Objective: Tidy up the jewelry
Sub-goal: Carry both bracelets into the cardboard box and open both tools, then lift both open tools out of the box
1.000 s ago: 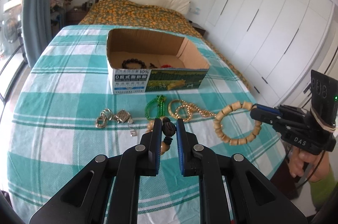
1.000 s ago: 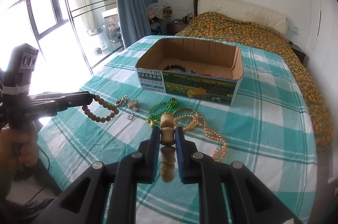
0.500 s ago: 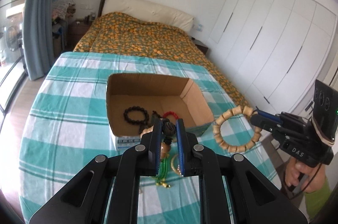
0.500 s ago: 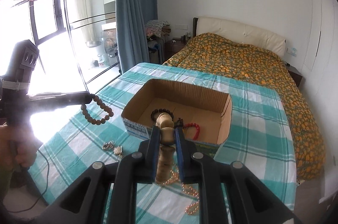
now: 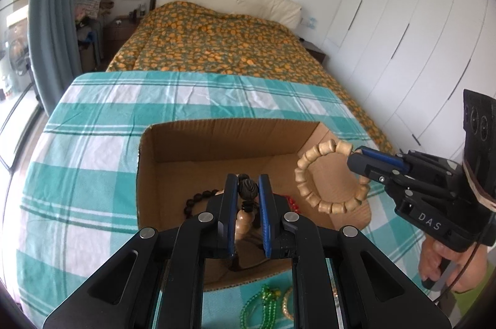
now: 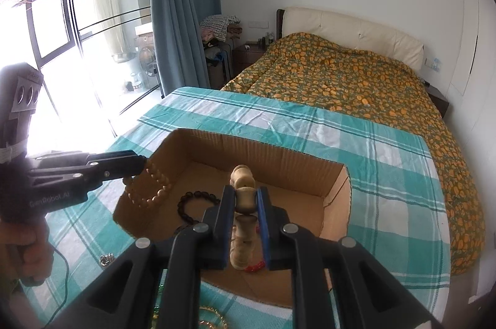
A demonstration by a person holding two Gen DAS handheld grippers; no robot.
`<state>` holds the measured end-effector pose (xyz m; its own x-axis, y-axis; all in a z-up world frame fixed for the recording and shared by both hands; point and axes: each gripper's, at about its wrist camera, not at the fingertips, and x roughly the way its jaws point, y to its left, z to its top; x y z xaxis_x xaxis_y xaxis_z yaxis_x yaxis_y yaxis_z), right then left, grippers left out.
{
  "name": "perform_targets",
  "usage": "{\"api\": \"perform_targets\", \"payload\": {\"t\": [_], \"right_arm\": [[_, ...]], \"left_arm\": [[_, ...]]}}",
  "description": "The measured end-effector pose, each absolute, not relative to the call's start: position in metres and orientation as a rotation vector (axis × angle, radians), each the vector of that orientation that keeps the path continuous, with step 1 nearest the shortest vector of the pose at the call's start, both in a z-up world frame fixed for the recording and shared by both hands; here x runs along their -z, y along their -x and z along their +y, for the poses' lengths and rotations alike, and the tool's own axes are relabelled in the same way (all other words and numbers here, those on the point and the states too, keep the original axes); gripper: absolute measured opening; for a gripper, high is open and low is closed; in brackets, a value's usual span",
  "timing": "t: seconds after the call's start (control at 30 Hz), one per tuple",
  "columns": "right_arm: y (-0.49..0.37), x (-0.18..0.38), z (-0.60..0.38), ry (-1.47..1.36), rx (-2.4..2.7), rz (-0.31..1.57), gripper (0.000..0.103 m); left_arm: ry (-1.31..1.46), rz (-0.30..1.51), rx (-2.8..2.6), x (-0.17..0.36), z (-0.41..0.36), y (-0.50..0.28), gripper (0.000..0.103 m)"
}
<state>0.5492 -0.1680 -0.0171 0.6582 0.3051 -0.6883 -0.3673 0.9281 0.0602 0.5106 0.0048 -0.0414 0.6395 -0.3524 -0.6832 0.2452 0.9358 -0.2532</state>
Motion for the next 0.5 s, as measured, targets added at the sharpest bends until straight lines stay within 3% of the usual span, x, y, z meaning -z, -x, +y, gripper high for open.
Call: {"api": "perform_targets", "payload": {"t": [0.1, 0.13, 0.17, 0.2, 0.23, 0.4, 0.5], "right_arm": [[-0.565, 0.039, -0.18, 0.058, -0.339, 0.798, 0.016], [-0.568, 0.046, -0.184, 0.052, -0.323, 0.809, 0.021], [-0.569, 0.05, -0.188, 0.049, -0.304, 0.816, 0.027], [-0.567, 0.054, -0.193, 0.043, -0.287, 0.811, 0.036], [-0.564, 0.056, -0.197, 0.037, -0.277, 0.804, 0.038], [-0.541, 0.058, -0.205, 0.026, -0.266, 0.793, 0.039], [-0.512, 0.056, -0.207, 0.013, -0.273, 0.768, 0.047]], "left_arm": [[0.095, 0.84, 0.304, 0.061, -0.007, -0.525, 0.017], [0.083, 0.852, 0.287, 0.067, -0.009, -0.527, 0.035], [0.076, 0.859, 0.268, 0.071, -0.01, -0.528, 0.061], [0.073, 0.851, 0.252, 0.074, -0.01, -0.526, 0.07], [0.069, 0.836, 0.243, 0.075, -0.009, -0.523, 0.076], [0.051, 0.835, 0.23, 0.079, -0.006, -0.501, 0.079], [0.038, 0.815, 0.217, 0.078, -0.003, -0.474, 0.088]]}}
